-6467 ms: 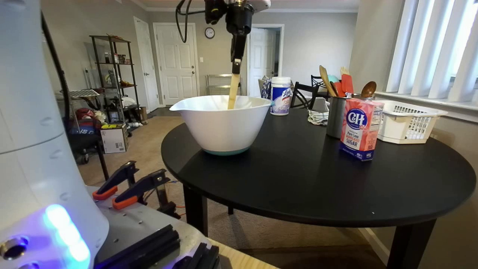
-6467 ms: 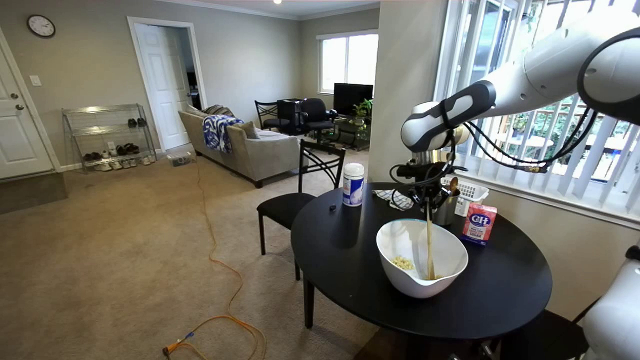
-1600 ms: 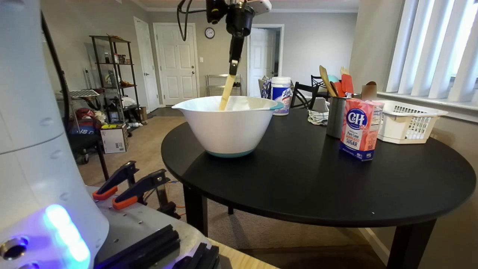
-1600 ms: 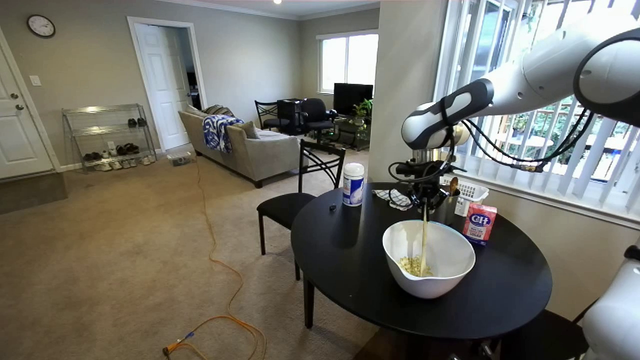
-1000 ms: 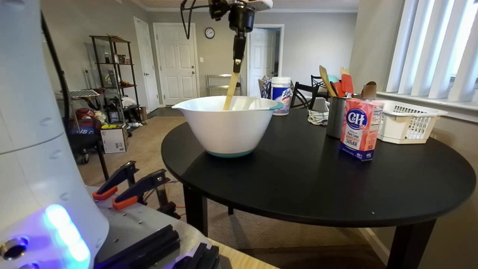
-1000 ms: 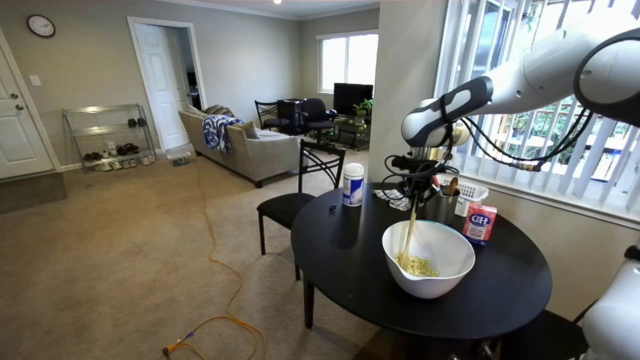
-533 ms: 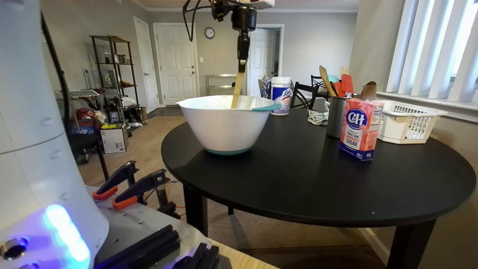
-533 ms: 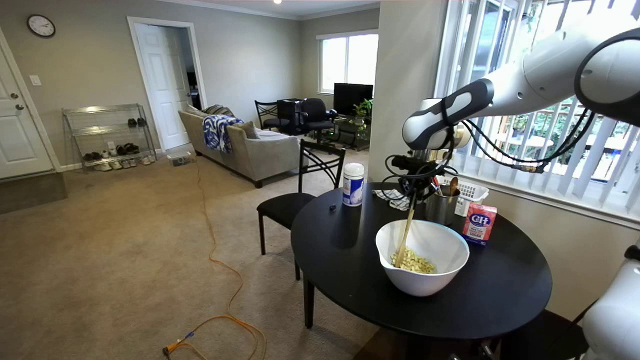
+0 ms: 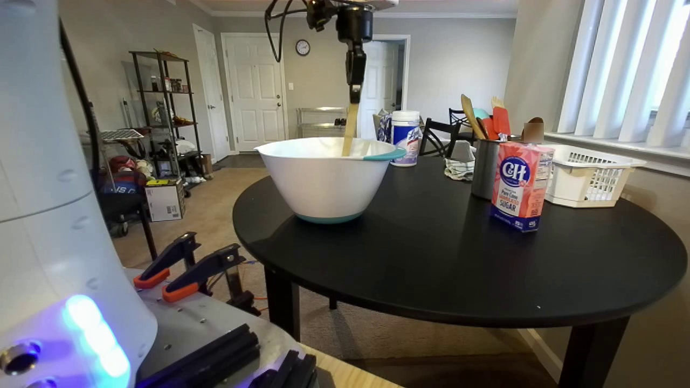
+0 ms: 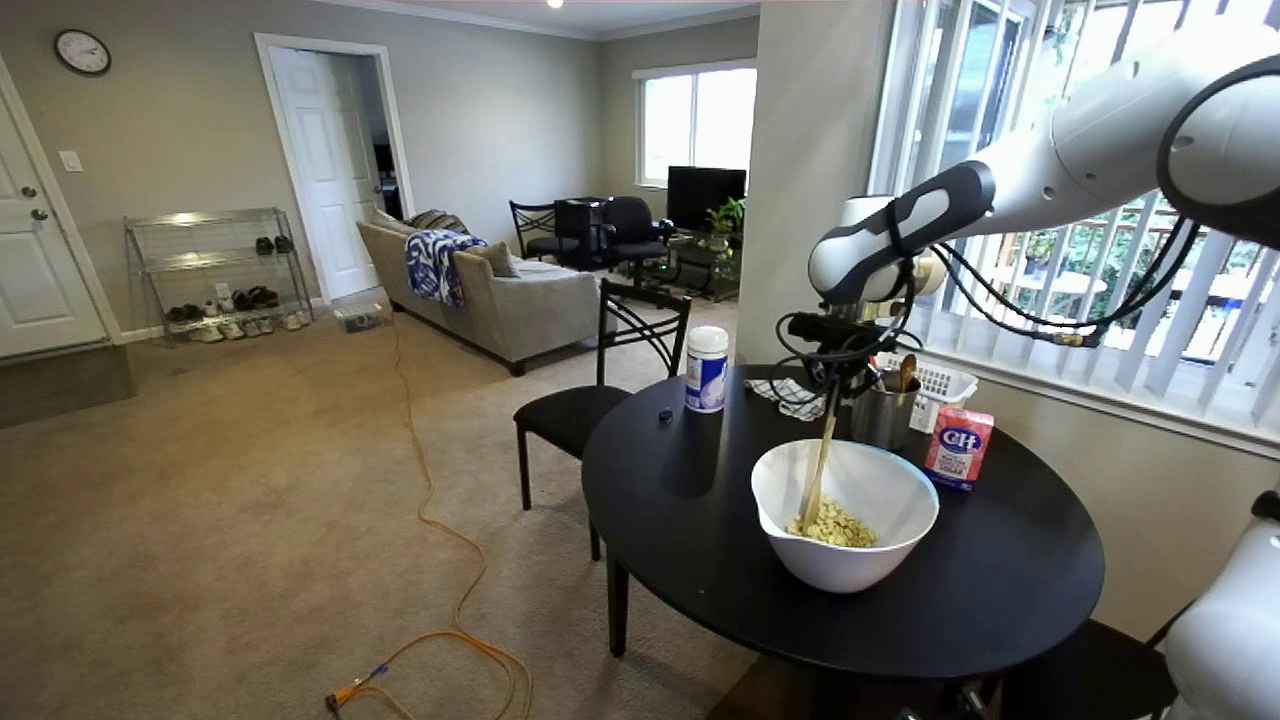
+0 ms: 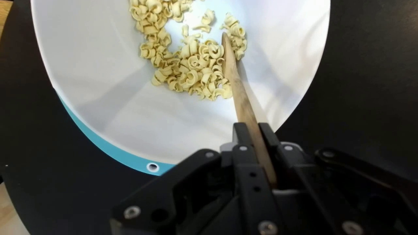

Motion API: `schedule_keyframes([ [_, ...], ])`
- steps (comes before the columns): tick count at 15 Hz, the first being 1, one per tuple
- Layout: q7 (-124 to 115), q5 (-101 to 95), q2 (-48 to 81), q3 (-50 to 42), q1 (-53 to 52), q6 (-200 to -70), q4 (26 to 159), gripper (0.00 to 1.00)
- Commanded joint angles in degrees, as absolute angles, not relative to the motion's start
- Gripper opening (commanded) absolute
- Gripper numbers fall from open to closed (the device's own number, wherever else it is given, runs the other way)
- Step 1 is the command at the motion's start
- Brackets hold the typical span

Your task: Use the spoon to stir the content in the white bowl

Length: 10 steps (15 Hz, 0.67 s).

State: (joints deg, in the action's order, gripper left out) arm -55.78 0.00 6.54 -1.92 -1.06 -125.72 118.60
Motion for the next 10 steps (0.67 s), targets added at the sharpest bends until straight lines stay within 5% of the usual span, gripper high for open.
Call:
schedule_keyframes([
  [1, -58.1, -3.3, 4.1, -2.2, -1.4, -127.6, 121.9, 0.03],
  [10, -58.4, -9.7, 2.9, -1.8, -1.6, -124.0, 123.0, 0.03],
])
